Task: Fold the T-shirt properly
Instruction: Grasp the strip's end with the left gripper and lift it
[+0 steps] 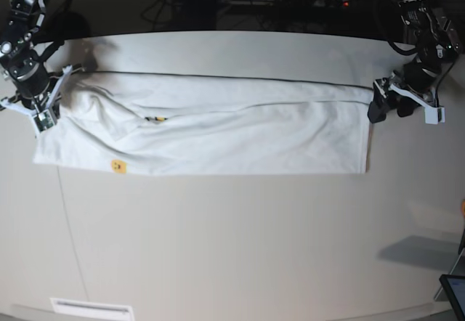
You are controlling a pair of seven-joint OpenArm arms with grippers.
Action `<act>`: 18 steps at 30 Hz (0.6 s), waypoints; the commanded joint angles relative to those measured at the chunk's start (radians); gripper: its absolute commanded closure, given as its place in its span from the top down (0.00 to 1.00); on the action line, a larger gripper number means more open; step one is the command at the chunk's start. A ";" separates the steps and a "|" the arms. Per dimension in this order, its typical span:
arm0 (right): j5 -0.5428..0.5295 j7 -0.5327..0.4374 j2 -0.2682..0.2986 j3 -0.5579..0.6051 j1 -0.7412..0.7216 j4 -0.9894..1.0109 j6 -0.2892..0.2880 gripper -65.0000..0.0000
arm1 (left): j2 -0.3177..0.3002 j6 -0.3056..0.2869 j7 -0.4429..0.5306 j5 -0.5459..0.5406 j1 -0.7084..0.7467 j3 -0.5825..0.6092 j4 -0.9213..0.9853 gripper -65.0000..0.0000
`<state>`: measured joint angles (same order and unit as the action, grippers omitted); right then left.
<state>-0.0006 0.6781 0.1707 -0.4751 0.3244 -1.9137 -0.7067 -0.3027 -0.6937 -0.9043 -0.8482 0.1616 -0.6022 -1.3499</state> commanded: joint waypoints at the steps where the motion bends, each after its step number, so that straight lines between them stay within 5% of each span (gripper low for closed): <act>1: -0.012 -0.021 0.013 -0.004 -0.003 -0.014 0.009 0.02 | -0.002 -0.004 -0.023 0.002 -0.010 0.008 -0.003 0.91; 18: -0.012 -0.021 0.013 -0.004 -0.003 -0.014 0.009 0.02 | 0.038 -0.004 -0.023 0.007 -0.035 0.081 0.002 0.91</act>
<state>-0.0006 0.6781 0.1707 -0.4751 0.3244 -1.9137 -0.7067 -0.2626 -0.7025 -0.8928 -0.8619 0.1249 -0.5236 -1.3460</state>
